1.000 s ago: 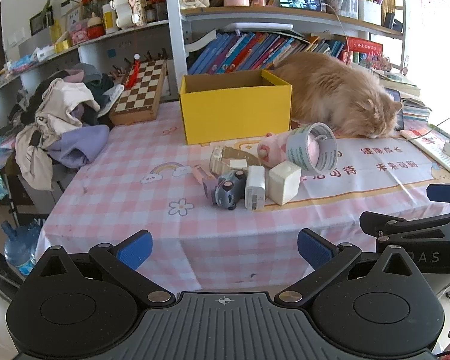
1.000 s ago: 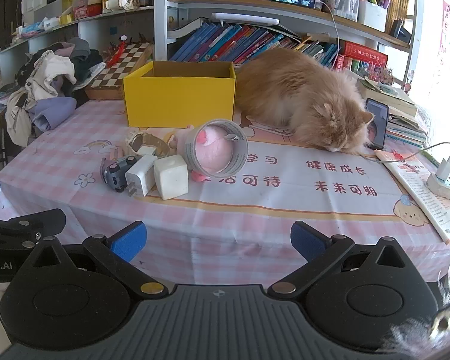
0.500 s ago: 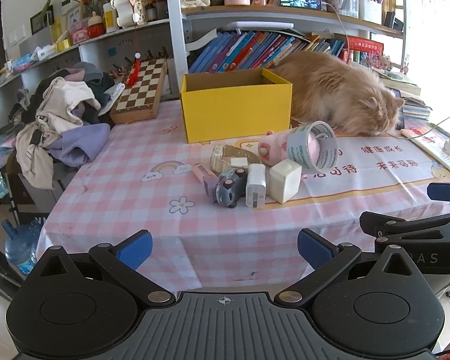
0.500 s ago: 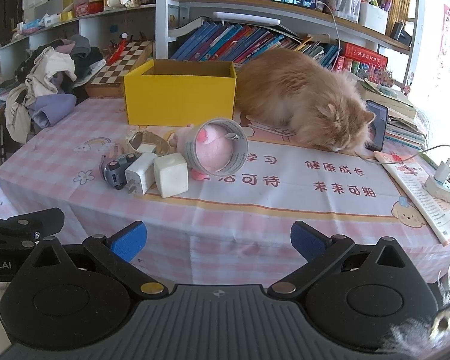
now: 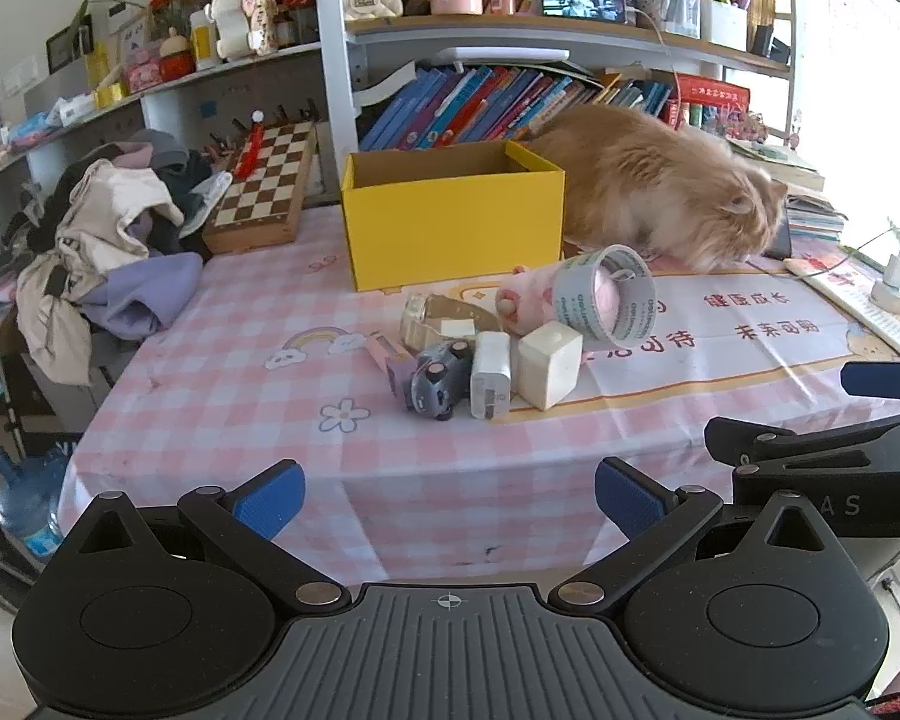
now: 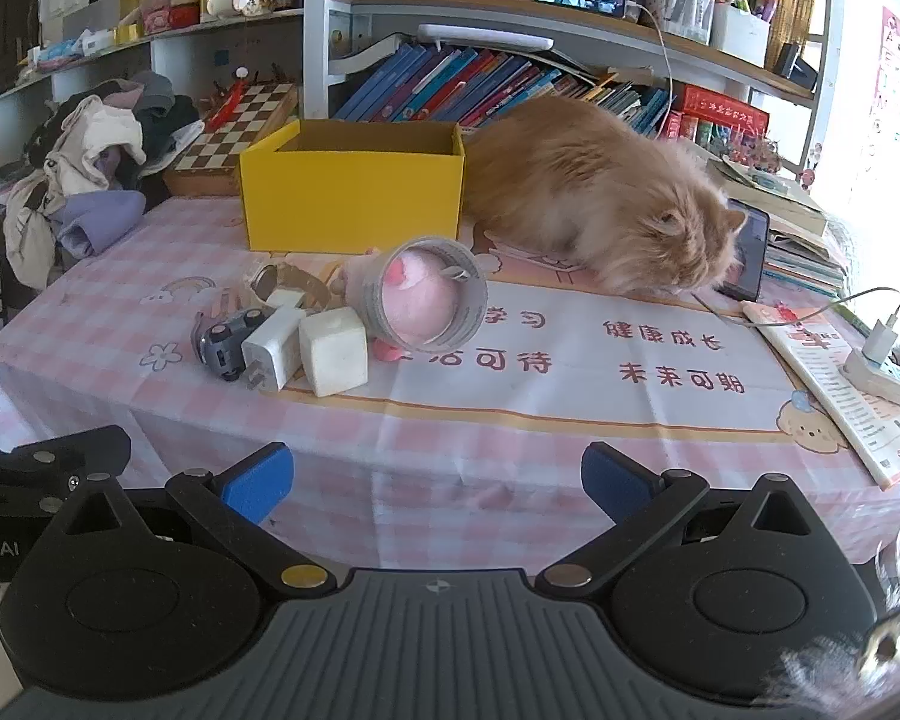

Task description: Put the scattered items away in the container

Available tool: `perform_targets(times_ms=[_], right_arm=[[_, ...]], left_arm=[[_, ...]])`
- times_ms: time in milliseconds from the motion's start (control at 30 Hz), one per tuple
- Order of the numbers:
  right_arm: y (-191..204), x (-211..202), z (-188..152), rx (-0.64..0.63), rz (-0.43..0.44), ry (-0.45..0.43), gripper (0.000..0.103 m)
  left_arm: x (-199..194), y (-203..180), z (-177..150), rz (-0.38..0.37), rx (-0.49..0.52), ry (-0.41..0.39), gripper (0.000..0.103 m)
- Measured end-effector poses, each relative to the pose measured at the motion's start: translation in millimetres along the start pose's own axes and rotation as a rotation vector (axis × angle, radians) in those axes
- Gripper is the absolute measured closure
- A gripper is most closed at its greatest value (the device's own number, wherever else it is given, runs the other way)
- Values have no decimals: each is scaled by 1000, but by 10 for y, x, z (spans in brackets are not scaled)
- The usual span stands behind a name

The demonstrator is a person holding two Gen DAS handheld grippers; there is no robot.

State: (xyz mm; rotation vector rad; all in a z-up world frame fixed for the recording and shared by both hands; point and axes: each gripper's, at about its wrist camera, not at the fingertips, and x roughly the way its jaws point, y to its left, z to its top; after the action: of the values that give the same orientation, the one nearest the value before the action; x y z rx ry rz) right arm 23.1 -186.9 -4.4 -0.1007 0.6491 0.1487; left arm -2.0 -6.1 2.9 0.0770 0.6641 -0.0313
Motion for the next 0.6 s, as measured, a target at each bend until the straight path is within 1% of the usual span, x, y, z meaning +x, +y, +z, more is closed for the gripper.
perform_targets(times_ms=[100, 200, 600], right_arm=[[-5, 0, -3, 2, 2, 0, 0], [-6, 1, -5, 3, 4, 3, 0], [-6, -15, -4, 9, 20, -5, 0]], left_arm=[[-3, -19, -6, -1, 17, -10, 0], [-9, -5, -11, -13, 6, -8, 0], [-35, 13, 1, -18, -4, -5, 0]])
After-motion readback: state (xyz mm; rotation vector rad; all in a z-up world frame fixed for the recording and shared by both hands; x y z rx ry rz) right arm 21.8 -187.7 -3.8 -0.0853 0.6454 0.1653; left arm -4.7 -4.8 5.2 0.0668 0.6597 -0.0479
